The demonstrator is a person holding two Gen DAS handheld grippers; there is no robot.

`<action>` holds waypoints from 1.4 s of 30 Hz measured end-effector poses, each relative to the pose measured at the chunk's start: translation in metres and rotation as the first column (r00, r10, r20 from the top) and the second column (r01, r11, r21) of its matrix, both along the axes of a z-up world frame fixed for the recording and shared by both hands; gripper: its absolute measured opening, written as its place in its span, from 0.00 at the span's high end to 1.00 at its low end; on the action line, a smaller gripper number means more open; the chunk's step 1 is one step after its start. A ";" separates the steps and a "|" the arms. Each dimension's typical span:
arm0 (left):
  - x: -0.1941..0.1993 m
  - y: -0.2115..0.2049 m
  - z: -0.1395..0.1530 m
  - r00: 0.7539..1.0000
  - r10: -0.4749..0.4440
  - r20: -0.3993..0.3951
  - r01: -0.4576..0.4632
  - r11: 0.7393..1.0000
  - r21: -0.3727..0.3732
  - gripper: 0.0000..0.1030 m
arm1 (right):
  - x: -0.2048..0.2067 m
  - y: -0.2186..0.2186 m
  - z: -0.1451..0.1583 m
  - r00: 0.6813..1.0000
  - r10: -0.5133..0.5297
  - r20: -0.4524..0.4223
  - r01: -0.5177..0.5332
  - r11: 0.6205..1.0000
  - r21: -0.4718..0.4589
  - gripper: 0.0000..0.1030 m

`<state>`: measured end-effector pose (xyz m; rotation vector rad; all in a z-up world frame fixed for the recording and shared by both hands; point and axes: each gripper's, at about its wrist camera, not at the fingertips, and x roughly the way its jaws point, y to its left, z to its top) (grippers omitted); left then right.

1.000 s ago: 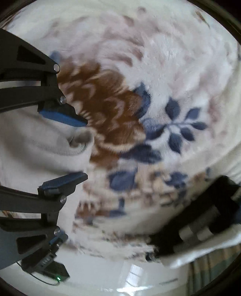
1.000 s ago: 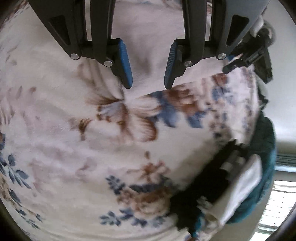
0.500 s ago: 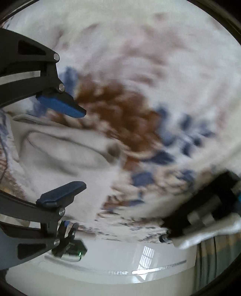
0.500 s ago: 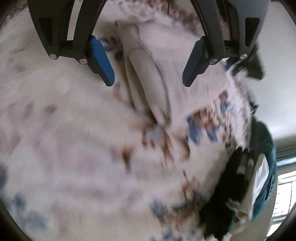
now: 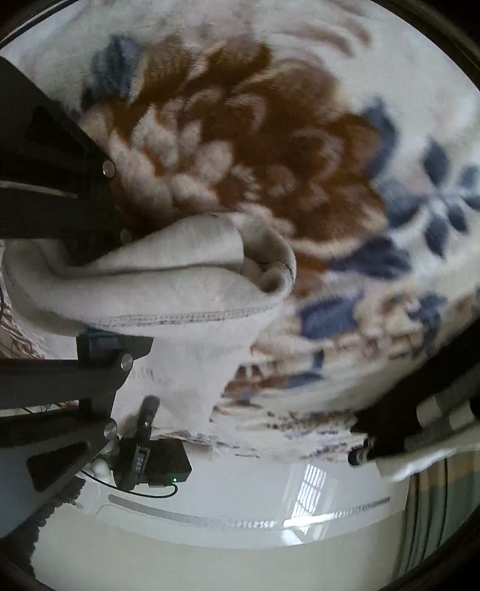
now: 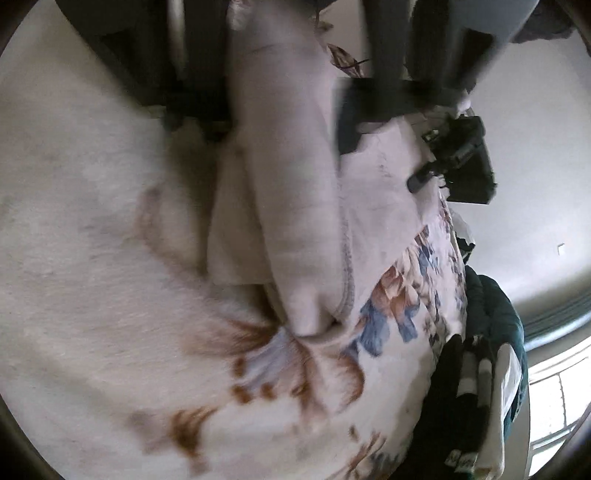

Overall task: Fold small clothes
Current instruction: 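Grasp the folded shirt with both grippers and lift it onto the clothes stack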

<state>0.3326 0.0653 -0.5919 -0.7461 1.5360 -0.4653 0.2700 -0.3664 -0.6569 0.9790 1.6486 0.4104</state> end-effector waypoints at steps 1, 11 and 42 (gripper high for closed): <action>0.001 -0.001 0.004 1.000 0.000 0.007 0.000 1.000 -0.011 0.83 | 0.000 0.000 0.003 1.000 -0.005 0.009 0.005 1.000 -0.010 0.78; 0.035 -0.003 0.079 0.998 -0.025 0.066 0.027 0.999 -0.040 0.84 | 0.017 0.004 0.092 0.994 -0.040 0.098 0.047 0.996 -0.077 0.81; 0.398 -0.014 0.143 0.964 -0.075 0.255 -0.010 0.948 0.317 0.65 | 0.444 0.062 0.184 0.952 0.157 0.262 -0.011 0.875 -0.484 0.70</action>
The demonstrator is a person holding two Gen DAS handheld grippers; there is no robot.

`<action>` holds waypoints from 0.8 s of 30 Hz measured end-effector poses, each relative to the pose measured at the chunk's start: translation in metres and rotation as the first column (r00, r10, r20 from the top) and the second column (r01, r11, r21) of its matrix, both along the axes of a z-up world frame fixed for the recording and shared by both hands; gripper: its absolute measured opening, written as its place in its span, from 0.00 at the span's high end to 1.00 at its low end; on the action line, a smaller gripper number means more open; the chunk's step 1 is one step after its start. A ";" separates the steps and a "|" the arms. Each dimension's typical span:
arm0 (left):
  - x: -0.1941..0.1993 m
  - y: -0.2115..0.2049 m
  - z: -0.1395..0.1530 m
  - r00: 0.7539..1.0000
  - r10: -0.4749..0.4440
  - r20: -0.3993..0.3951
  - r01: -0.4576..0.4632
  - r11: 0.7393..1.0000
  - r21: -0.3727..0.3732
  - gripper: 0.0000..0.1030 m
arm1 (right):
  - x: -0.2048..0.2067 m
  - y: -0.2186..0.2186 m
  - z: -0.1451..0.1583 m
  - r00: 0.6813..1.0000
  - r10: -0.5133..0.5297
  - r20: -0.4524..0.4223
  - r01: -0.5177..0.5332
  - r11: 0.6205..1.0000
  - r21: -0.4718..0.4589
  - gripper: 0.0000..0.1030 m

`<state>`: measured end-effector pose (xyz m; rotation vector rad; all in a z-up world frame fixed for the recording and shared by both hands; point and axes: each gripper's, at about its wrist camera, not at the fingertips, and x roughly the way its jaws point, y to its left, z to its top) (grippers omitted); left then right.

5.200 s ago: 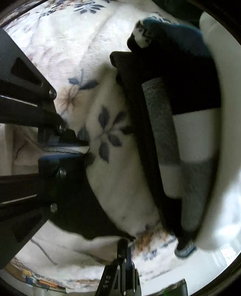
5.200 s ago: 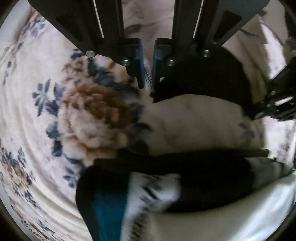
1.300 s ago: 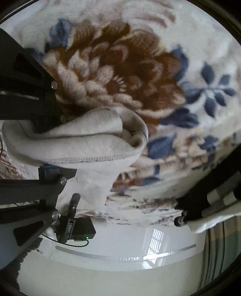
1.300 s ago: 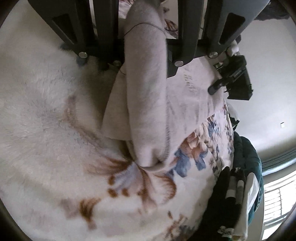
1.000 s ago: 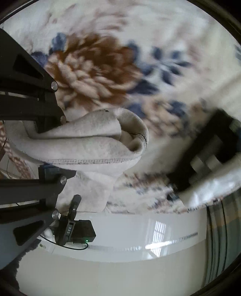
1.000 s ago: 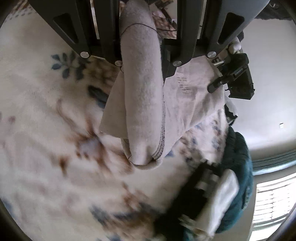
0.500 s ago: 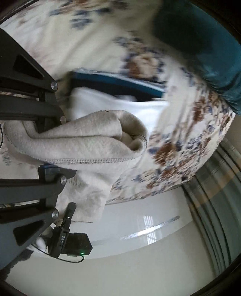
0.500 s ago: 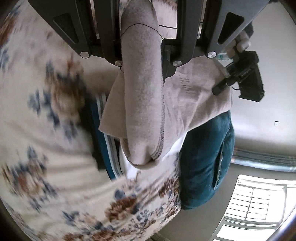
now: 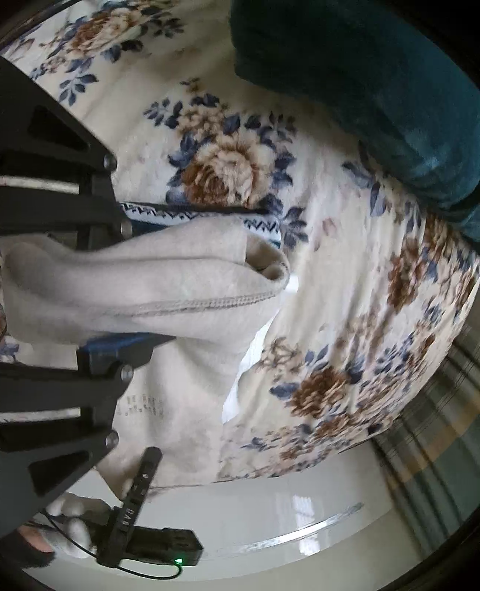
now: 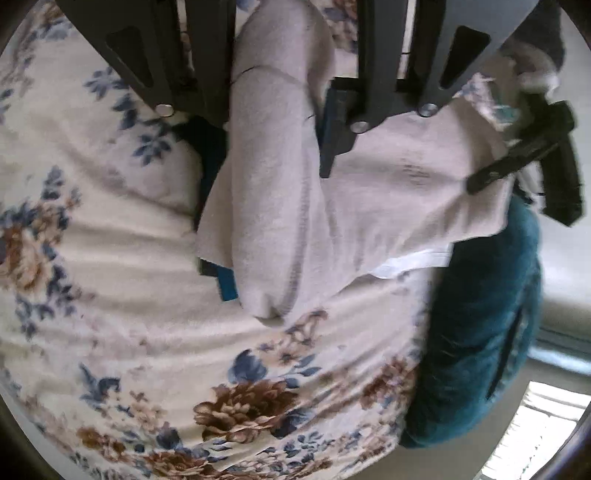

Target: Fold small clothes

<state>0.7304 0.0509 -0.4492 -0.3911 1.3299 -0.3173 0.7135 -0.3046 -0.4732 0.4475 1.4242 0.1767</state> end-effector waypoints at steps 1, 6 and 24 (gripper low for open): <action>-0.004 0.003 0.007 1.000 0.015 0.017 -0.016 1.000 0.019 0.58 | 0.001 0.002 0.001 1.000 0.005 -0.006 -0.005 0.999 -0.048 0.58; -0.018 -0.004 0.026 0.995 0.040 0.095 -0.058 0.979 0.195 0.00 | -0.017 0.015 0.018 1.000 -0.002 0.015 0.006 0.962 -0.274 0.09; -0.167 -0.070 0.156 0.943 -0.019 0.333 -0.138 0.887 0.442 0.00 | -0.169 0.054 0.178 0.955 -0.025 0.295 0.185 0.828 -0.529 0.00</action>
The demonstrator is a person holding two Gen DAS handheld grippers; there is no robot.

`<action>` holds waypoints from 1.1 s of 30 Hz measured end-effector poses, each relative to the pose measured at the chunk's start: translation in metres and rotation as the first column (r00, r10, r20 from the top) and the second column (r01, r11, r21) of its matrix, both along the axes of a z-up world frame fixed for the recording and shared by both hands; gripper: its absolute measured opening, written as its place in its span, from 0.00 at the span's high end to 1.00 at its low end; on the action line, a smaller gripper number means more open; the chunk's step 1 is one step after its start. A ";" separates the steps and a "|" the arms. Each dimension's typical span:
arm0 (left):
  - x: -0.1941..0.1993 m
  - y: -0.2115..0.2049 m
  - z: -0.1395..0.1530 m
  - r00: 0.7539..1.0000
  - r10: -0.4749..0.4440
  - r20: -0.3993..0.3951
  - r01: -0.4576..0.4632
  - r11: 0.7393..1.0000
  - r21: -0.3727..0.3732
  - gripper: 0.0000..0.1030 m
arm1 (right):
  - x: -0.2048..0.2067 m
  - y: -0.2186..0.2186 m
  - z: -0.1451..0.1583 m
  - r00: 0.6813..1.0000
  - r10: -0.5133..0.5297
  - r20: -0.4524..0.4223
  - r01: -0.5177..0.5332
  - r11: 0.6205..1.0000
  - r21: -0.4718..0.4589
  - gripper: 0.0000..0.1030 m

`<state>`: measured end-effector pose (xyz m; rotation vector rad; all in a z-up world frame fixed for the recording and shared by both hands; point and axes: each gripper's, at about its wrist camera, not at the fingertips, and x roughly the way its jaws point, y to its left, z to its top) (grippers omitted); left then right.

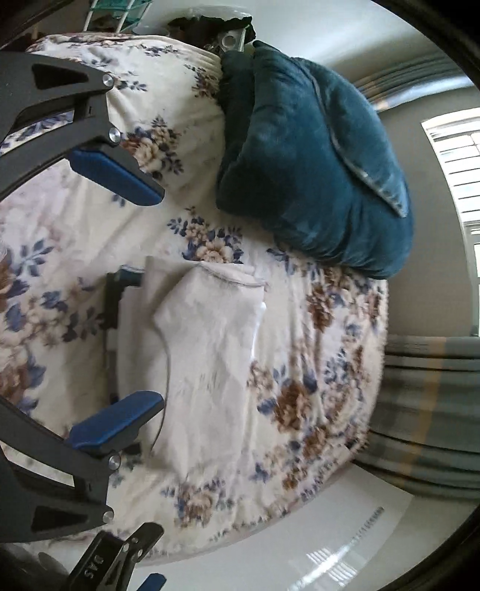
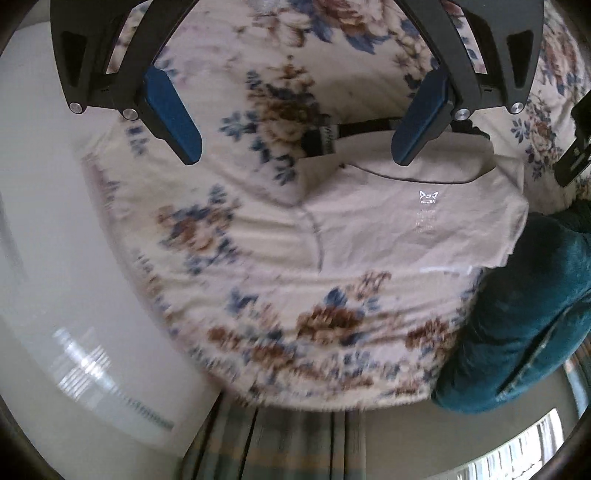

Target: Fold small clothes

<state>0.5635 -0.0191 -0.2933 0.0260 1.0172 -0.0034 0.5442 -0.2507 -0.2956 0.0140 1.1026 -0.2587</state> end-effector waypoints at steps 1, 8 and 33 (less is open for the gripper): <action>-0.015 0.000 0.016 1.000 0.006 0.019 -0.006 1.000 -0.007 0.00 | -0.013 0.001 0.017 1.000 0.008 0.023 -0.007 1.000 -0.017 0.00; -0.095 -0.005 0.100 0.993 0.008 0.114 -0.006 1.000 -0.015 0.00 | -0.102 0.011 0.126 0.988 0.045 0.148 -0.037 0.998 -0.053 0.00; -0.287 -0.014 0.264 0.946 0.002 0.323 0.021 0.997 -0.068 0.00 | -0.341 0.009 0.353 0.884 0.119 0.453 -0.092 0.992 -0.082 0.00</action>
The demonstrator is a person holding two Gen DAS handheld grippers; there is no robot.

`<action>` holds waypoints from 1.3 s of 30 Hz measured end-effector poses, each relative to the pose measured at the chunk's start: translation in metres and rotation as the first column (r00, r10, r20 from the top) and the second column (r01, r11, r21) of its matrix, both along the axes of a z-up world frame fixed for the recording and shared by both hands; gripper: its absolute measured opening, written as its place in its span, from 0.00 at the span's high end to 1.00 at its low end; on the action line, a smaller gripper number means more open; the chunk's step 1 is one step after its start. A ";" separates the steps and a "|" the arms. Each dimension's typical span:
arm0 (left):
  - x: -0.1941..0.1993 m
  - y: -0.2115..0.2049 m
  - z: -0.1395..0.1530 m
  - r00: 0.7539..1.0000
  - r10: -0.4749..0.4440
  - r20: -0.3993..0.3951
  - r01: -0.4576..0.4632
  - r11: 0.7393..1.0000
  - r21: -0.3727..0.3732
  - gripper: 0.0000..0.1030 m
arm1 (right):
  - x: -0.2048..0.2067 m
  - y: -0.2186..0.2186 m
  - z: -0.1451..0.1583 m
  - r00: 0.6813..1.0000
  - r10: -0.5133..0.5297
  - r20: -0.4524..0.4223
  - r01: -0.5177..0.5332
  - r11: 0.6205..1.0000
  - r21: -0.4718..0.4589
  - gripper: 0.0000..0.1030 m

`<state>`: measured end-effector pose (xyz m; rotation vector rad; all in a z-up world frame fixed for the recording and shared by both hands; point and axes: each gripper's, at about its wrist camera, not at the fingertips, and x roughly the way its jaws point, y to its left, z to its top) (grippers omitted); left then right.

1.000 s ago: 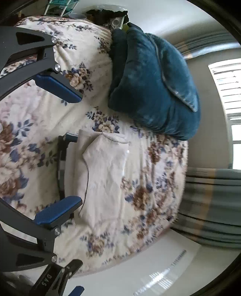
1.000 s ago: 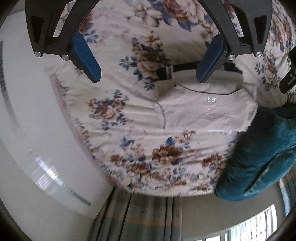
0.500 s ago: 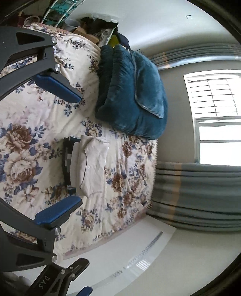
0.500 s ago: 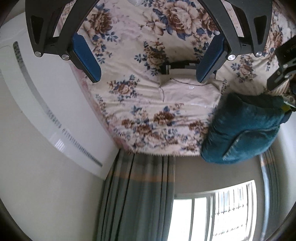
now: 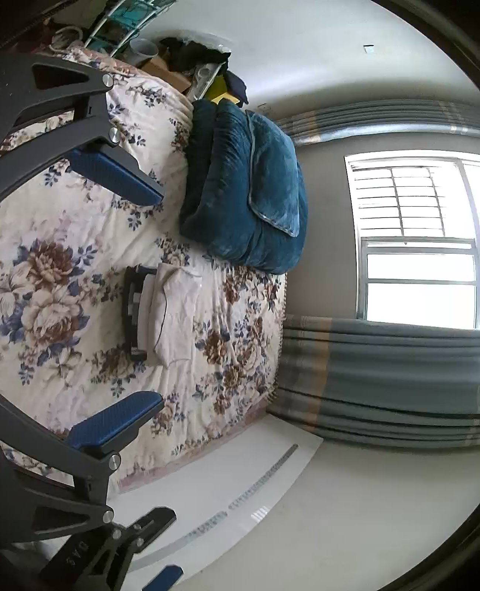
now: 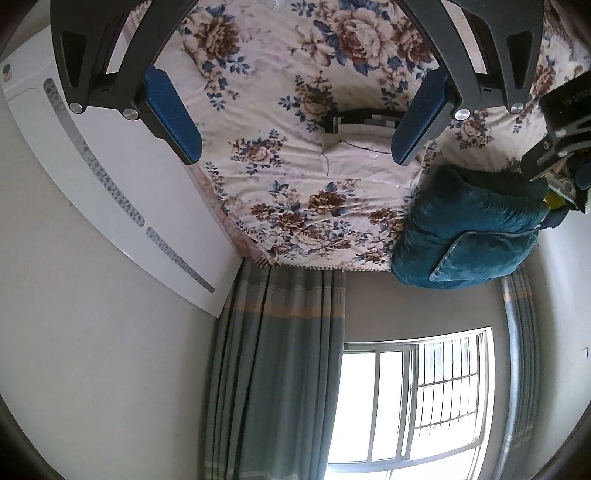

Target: Fold small clothes

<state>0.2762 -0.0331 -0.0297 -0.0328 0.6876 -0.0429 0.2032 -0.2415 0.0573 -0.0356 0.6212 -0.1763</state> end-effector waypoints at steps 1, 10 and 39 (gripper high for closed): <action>-0.004 0.001 0.001 1.000 0.009 0.003 -0.009 1.000 -0.003 0.00 | -0.003 -0.001 0.001 1.000 0.002 -0.001 -0.002 1.000 0.002 0.00; -0.020 -0.001 0.004 1.000 0.020 0.022 -0.020 1.000 0.007 0.00 | -0.024 -0.010 0.008 1.000 0.019 -0.003 -0.019 1.000 0.018 0.00; -0.025 -0.002 0.014 0.999 0.033 0.035 -0.034 0.999 0.021 0.00 | -0.007 0.000 0.014 0.998 0.066 0.020 -0.067 0.997 0.040 0.00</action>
